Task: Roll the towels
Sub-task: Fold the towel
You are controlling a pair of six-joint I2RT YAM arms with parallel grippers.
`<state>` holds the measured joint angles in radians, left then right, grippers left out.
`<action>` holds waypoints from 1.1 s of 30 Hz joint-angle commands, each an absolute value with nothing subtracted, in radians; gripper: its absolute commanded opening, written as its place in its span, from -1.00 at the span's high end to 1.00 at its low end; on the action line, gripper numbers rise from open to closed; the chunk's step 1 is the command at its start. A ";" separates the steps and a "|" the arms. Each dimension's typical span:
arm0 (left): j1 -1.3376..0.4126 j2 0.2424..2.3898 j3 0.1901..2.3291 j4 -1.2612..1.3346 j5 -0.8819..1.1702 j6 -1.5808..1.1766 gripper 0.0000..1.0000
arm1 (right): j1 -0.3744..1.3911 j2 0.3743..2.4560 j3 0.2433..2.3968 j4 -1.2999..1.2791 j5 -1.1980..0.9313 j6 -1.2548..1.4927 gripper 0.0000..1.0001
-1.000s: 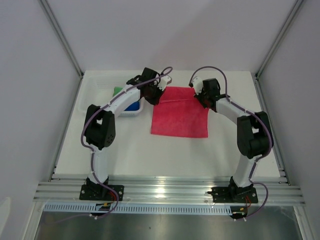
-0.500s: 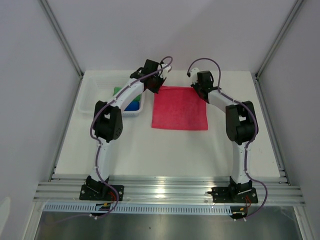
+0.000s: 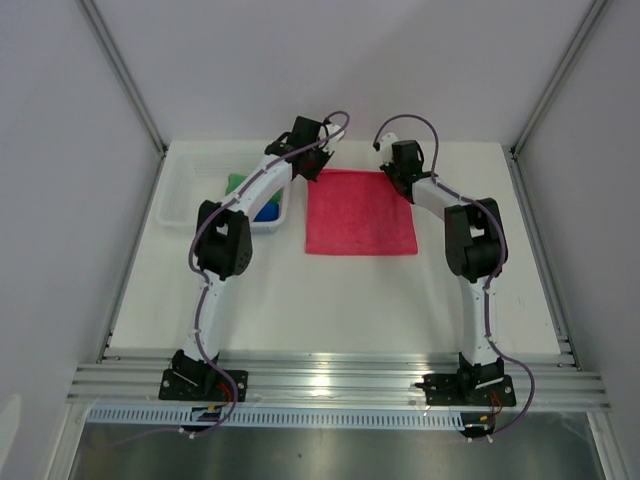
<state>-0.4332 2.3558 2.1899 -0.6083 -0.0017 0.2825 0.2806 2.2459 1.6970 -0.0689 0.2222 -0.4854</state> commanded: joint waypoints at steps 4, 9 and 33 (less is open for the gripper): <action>-0.417 2.376 2.253 -0.561 -0.083 0.379 0.99 | 0.270 2.278 1.747 -0.014 0.261 -0.463 1.00; -0.417 2.385 2.240 -0.508 -0.048 0.469 0.99 | 0.268 2.296 1.772 -0.012 0.273 -0.462 1.00; -0.423 2.433 2.221 -0.399 -0.115 0.580 0.01 | 0.261 2.338 1.842 0.028 0.270 -0.396 -0.23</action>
